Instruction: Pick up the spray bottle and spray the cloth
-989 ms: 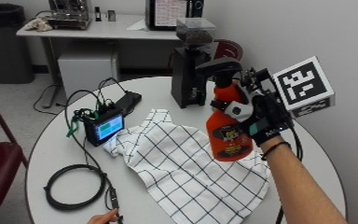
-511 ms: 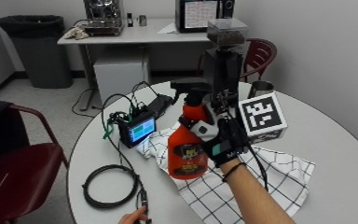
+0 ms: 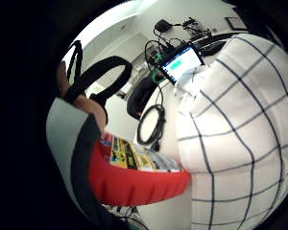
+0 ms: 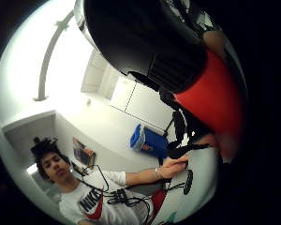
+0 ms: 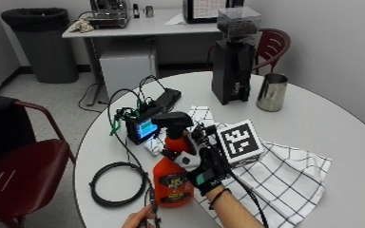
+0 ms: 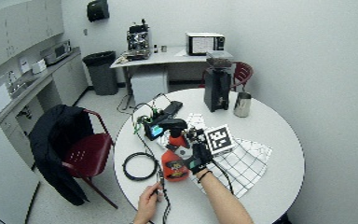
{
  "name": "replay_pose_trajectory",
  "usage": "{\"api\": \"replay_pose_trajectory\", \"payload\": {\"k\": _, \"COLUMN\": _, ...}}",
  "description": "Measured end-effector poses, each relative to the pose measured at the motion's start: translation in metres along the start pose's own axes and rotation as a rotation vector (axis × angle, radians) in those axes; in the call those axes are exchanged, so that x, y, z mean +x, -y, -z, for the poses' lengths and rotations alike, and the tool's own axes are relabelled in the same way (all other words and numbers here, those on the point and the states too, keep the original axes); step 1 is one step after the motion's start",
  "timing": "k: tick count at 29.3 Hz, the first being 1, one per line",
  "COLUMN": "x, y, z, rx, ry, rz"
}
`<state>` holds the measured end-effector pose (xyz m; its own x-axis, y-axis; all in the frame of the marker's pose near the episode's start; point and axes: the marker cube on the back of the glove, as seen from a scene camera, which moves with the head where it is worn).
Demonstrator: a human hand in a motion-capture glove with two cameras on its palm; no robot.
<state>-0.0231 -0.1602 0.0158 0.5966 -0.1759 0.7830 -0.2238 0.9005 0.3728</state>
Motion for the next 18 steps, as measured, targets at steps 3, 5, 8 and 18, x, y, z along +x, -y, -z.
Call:
{"api": "replay_pose_trajectory", "payload": {"k": 3, "x": -0.001, "y": 0.0, "z": -0.001, "rx": -0.014, "ry": 0.013, "rz": 0.034}}
{"api": "replay_pose_trajectory", "payload": {"k": 5, "x": -0.003, "y": 0.002, "z": -0.001, "rx": -0.019, "ry": 0.01, "rz": 0.046}}
{"api": "replay_pose_trajectory", "payload": {"k": 8, "x": -0.003, "y": 0.002, "z": -0.005, "rx": -0.026, "ry": 0.005, "rz": 0.054}}
{"api": "replay_pose_trajectory", "payload": {"k": 18, "x": 0.005, "y": -0.013, "z": -0.017, "rx": -0.06, "ry": 0.017, "rz": 0.027}}
